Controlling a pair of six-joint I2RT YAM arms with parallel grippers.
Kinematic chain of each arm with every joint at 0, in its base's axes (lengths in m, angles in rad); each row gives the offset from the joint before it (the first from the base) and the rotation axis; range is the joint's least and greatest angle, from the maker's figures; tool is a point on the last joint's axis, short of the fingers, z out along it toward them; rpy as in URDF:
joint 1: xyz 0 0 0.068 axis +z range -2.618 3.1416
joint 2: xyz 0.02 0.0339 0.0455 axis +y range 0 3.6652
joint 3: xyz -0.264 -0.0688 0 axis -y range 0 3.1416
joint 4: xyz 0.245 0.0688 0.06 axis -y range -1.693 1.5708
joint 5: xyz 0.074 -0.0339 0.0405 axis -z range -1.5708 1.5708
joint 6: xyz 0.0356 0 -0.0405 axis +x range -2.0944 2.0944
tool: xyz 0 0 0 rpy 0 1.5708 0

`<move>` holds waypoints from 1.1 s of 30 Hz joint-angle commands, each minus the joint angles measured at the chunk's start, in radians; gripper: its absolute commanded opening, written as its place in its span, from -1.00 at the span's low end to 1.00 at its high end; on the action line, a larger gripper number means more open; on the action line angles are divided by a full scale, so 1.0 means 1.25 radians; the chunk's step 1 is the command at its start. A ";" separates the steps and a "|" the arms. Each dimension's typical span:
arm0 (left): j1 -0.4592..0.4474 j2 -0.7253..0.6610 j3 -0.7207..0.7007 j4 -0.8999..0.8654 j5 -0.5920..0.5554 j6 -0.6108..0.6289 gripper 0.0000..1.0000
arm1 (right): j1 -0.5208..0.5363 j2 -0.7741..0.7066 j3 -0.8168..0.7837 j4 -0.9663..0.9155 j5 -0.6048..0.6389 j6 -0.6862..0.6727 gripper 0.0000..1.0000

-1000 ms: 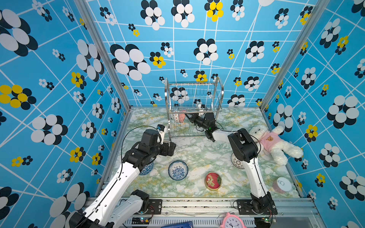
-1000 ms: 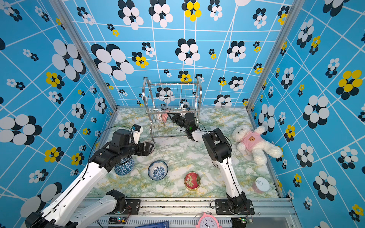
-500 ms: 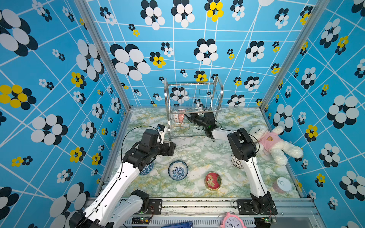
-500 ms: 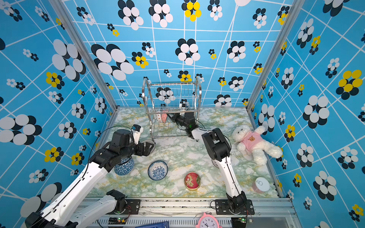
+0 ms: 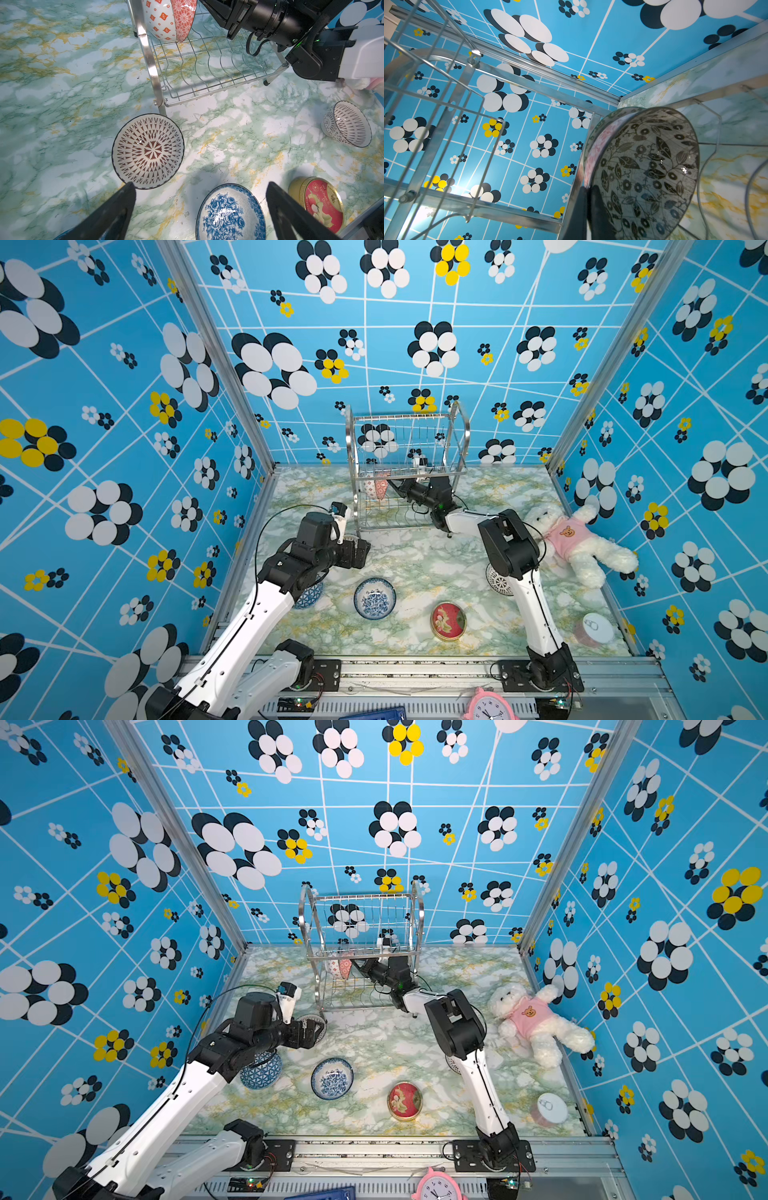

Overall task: Load bowls into a dish rack
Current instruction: Place the bowl in the dish rack.

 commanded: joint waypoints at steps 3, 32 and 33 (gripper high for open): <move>-0.006 0.005 -0.004 0.001 0.007 0.011 0.98 | 0.000 -0.012 0.013 -0.007 -0.033 -0.014 -0.96; -0.006 0.001 -0.004 0.000 0.000 0.012 0.98 | -0.001 -0.048 -0.054 0.026 -0.023 -0.015 -0.32; -0.006 0.001 -0.004 0.000 -0.001 0.012 0.98 | 0.000 -0.051 -0.060 0.029 -0.021 -0.015 -0.30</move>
